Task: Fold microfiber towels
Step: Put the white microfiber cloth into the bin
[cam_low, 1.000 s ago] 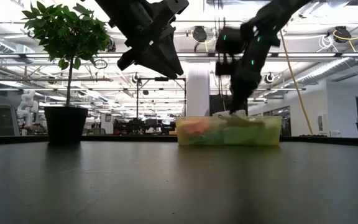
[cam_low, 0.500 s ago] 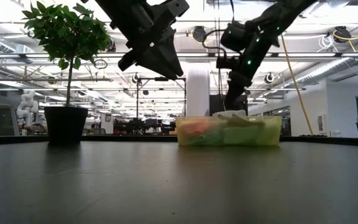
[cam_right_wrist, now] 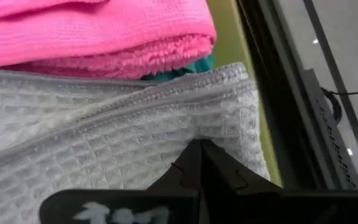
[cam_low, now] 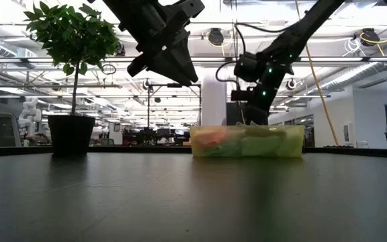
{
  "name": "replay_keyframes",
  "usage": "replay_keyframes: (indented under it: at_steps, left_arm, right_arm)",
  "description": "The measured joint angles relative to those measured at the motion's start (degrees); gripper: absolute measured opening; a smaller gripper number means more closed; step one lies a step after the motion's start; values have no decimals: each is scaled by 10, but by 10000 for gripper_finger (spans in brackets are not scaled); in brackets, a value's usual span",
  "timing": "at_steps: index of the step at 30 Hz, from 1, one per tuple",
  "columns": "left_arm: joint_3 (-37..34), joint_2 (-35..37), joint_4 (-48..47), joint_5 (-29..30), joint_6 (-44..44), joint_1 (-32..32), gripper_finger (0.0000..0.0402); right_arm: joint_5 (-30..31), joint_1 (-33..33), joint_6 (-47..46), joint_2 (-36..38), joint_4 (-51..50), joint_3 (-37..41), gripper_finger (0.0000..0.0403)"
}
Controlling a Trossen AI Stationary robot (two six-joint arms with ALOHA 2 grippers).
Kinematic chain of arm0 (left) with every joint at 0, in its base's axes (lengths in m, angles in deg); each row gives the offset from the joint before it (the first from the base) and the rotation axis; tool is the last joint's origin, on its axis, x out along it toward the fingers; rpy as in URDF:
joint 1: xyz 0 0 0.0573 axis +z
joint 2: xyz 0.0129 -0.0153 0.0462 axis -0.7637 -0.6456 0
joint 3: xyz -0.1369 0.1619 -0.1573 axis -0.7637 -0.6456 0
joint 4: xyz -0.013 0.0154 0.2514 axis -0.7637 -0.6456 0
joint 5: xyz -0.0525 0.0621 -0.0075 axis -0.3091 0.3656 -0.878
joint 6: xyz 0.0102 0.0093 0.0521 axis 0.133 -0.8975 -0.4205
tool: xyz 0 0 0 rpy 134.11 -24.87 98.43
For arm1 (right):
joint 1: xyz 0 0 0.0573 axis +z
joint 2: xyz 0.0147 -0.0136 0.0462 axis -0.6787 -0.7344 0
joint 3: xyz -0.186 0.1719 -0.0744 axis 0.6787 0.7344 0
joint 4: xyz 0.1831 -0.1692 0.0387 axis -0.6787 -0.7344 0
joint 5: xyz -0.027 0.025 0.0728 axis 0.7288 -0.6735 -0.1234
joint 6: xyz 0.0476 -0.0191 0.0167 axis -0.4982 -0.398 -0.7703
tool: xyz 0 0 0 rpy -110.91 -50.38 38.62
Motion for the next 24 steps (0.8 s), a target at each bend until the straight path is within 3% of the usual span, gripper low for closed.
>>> replay_keyframes:
  at_steps: [7,14,17,24]
  left_arm:
    - [0,0,0,0,-1,-1,81]
    - [0,0,0,-1,-12,-2,81]
    - [0,0,0,0,-13,-2,81]
    - [0,0,1,0,-14,0,81]
  right_arm:
    - [-27,-4,-25,-31,11,0,0]
    - [-31,28,-56,59,-5,0,0]
    - [-67,42,-81,98,-23,0,0]
    - [-107,73,-104,96,-39,6,0]
